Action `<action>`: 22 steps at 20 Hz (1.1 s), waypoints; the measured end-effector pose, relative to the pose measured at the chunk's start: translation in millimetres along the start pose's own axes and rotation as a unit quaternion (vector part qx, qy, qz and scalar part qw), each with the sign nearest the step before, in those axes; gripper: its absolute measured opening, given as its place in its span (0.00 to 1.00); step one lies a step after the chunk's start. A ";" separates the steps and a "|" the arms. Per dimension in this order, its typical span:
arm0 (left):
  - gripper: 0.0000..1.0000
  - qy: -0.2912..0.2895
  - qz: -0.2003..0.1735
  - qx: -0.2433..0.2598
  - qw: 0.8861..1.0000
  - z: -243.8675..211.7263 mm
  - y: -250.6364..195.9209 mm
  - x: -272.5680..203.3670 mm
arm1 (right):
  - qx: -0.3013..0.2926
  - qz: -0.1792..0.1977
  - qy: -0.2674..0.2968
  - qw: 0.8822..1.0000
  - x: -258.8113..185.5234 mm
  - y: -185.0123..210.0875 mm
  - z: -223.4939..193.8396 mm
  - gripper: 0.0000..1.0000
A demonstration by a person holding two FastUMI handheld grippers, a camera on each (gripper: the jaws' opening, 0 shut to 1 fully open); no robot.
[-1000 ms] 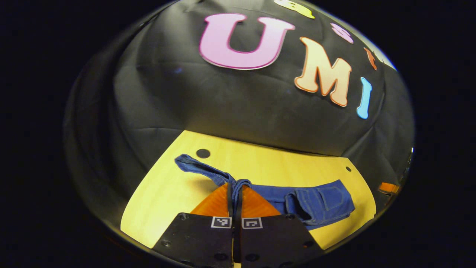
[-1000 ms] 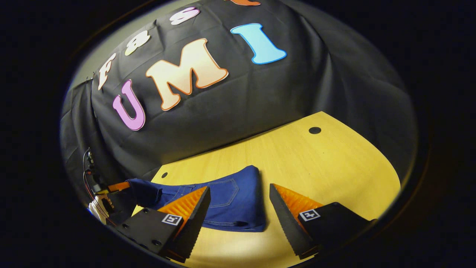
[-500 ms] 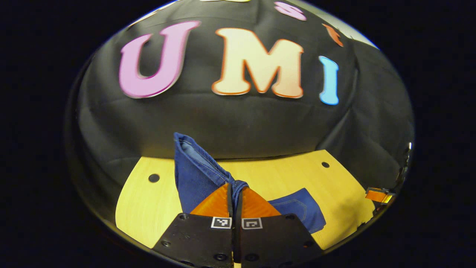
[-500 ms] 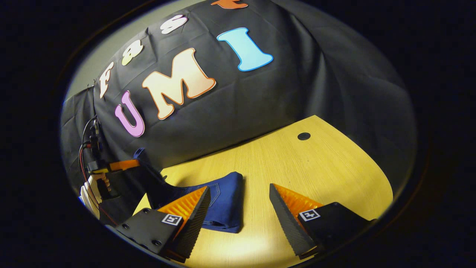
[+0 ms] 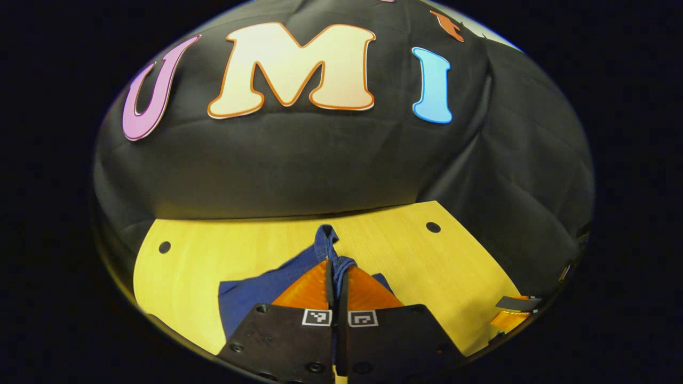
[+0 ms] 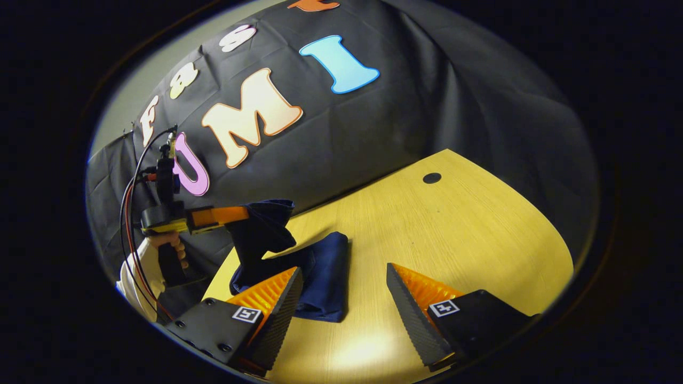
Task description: Grasp the waist and the cuffs of the jeans and fold them to make the two legs overlap; first hold the waist and fold one-third of the jeans toward the cuffs, then hold the cuffs and fold the remaining one-third in the same direction to finish folding.
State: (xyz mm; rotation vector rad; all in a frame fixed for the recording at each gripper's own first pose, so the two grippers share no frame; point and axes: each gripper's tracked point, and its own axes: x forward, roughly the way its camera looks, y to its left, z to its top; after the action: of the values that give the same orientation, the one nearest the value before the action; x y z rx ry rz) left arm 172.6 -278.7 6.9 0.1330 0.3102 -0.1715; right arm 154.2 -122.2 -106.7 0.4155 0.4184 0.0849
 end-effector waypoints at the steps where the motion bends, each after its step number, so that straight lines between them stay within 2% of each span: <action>1: 0.00 0.006 -0.003 0.004 1.000 -13.9 -8.0 0.7 | 0.001 -0.003 0.001 1.000 -0.2 -4.0 -0.3 0.98; 3: 0.00 0.026 -0.011 0.024 0.999 -47.6 -23.3 -2.0 | 0.001 -0.009 0.000 1.000 -2.1 -10.5 -0.3 0.98; 7: 0.00 0.050 0.002 0.076 0.996 -106.9 -38.4 -7.6 | 0.004 -0.013 0.000 1.000 -0.4 -12.7 -1.9 0.98; 10: 0.00 0.061 0.011 0.077 0.995 -138.7 -40.6 -5.7 | -0.005 -0.016 0.006 1.000 -0.5 -11.5 -8.5 0.98; 12: 0.07 0.079 -0.007 0.071 0.994 -163.8 -47.5 -4.7 | -0.006 -0.018 0.007 1.000 -0.1 -9.3 -10.9 0.98; 13: 0.10 0.093 -0.028 0.065 0.993 -179.5 -53.3 1.2 | -0.006 -0.021 0.007 1.000 0.2 -7.9 -11.8 0.98; 14: 0.29 0.104 -0.056 0.045 0.992 -187.9 -61.6 -3.9 | -0.007 -0.023 0.007 1.000 0.3 -6.9 -12.2 0.98; 16: 0.68 0.090 -0.089 -0.003 0.992 -185.8 -68.4 -14.8 | -0.007 -0.026 0.003 1.000 -2.4 -0.2 -12.5 0.98; 17: 0.75 0.075 -0.107 -0.035 0.991 -177.1 -70.3 -22.4 | -0.008 -0.027 0.000 1.000 -3.4 4.5 -13.2 0.98; 19: 0.82 0.045 -0.130 -0.087 0.987 -155.9 -65.3 -45.5 | -0.011 -0.026 -0.002 1.000 -3.5 17.6 -15.9 0.98; 22: 0.92 0.012 -0.115 -0.113 0.987 -142.3 -28.4 -80.1 | -0.018 -0.023 -0.011 1.000 -5.8 44.4 -18.1 0.98</action>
State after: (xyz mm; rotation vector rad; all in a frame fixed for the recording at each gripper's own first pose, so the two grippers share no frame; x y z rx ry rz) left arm 50.6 -272.4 -105.2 -0.1259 0.3672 -0.3612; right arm 141.6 -75.9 -101.4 0.3707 0.4045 0.0427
